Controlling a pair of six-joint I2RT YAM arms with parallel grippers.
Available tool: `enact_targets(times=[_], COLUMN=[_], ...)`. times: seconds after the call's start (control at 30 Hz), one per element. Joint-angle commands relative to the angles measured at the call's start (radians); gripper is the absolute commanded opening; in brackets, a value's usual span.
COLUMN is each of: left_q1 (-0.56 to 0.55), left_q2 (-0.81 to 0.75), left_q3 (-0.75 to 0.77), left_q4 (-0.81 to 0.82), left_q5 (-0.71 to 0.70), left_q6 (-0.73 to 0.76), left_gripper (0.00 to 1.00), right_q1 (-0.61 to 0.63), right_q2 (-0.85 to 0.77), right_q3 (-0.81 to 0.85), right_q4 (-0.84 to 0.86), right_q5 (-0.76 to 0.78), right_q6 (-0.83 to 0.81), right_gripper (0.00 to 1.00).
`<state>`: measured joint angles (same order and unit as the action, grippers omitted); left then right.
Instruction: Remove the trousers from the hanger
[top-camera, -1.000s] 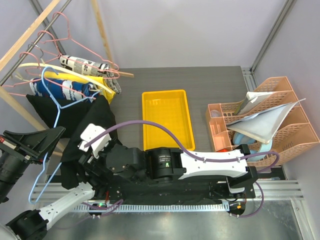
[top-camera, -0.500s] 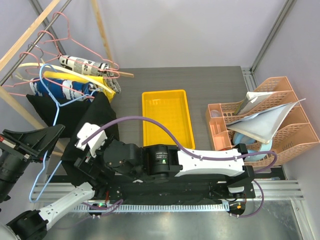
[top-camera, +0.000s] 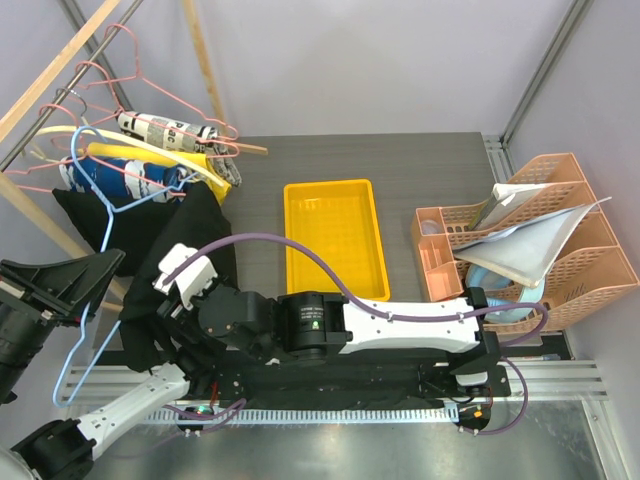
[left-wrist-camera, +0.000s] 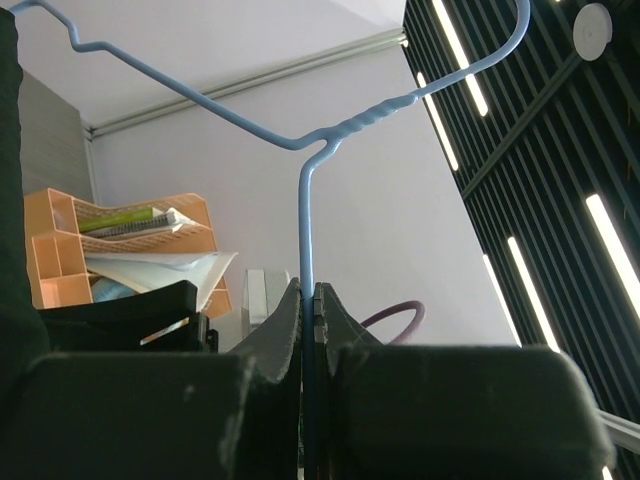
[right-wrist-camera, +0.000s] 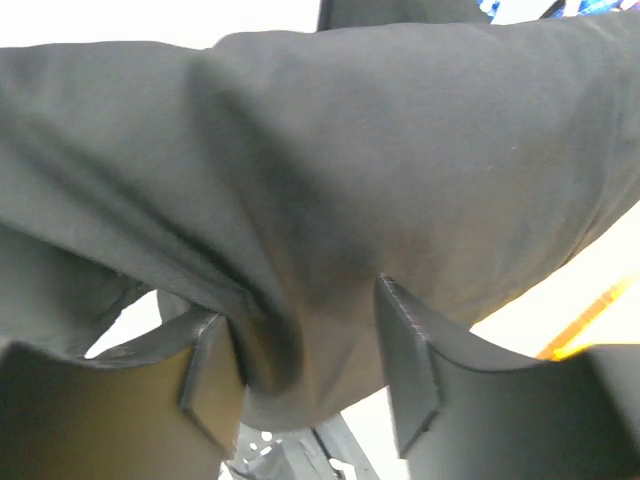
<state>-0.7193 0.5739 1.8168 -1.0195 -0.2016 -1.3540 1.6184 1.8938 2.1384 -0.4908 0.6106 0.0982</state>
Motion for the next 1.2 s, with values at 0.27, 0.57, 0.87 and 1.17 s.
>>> enact_targets(times=[0.27, 0.57, 0.87, 1.17], left_q1=[-0.023, -0.045, -0.066, -0.068], left_q2=[-0.005, 0.020, 0.004, 0.012], left_q3=[0.015, 0.110, 0.067, 0.053], left_q4=[0.137, 0.004, 0.002, 0.010], left_q5=[-0.030, -0.105, -0.125, -0.125], left_q6=[-0.019, -0.007, -0.042, -0.062], left_gripper=[0.00, 0.00, 0.00, 0.00], right_q1=[-0.023, -0.022, -0.018, -0.017], right_q2=[0.038, -0.068, -0.095, -0.048], right_q3=[0.117, 0.081, 0.137, 0.209], right_q4=[0.054, 0.011, -0.018, -0.046], right_q5=[0.066, 0.081, 0.025, -0.067], right_q6=[-0.025, -0.040, -0.037, -0.031], right_gripper=[0.01, 0.01, 0.01, 0.01])
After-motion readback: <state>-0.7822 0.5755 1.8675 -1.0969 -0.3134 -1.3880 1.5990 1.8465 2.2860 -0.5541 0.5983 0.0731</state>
